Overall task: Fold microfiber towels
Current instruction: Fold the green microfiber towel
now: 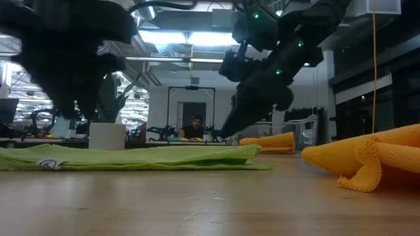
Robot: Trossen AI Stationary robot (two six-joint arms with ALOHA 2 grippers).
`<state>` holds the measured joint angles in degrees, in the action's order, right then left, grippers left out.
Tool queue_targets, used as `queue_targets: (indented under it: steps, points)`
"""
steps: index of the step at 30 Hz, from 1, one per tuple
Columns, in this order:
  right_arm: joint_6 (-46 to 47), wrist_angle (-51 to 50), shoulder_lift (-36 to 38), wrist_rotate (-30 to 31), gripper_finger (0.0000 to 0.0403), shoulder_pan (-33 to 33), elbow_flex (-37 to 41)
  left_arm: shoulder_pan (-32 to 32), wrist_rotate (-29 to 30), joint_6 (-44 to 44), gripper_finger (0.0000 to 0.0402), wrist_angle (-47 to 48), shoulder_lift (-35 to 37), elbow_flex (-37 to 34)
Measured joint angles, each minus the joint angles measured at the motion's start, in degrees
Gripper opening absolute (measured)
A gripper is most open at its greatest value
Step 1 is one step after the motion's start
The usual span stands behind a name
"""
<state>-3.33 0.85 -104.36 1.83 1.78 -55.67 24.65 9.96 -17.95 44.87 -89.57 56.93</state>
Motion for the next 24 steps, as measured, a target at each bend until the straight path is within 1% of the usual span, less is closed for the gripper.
queue_targets:
  steps: [4,7,9,14,17,19,21,22,24]
  points:
    - [1.5,0.0,-1.5,0.0,0.0064,0.0,-0.1,0.6,-1.0,-1.6,0.0141,-20.0,0.8,-9.2]
    - [1.6,-2.3,-1.7,0.1,0.0064,0.0,-0.1,0.5,-3.3,-4.6,0.0141,-27.9,0.6,-13.6]
    - [1.6,-4.2,-1.7,1.6,0.0064,0.0,-0.1,0.6,-4.1,-6.9,0.0141,-28.5,0.6,-15.1]
    - [-1.4,-6.8,-1.7,12.8,0.0064,-0.3,-0.1,1.1,-6.3,-9.5,0.0141,-28.6,0.6,-17.0]
    - [-1.7,-6.9,-1.5,16.5,0.0064,-0.7,-0.1,1.0,-6.6,-10.7,0.0141,-28.8,0.6,-17.3]
    - [-1.4,-6.6,-0.7,17.0,0.0064,-0.8,-0.1,1.0,-6.5,-10.9,0.0141,-28.9,0.6,-17.3]
    - [-0.4,-6.6,0.2,15.8,0.0064,-0.8,-0.5,1.0,-6.4,-10.9,0.0141,-29.1,0.6,-17.4]
    - [0.1,-6.3,0.4,14.5,0.0064,-0.6,-1.0,1.0,-6.4,-10.9,0.0141,-29.2,0.6,-17.4]
    - [1.8,-4.5,0.9,9.5,0.0064,-0.3,-1.3,1.0,-6.3,-11.3,0.0141,-29.3,0.6,-17.4]
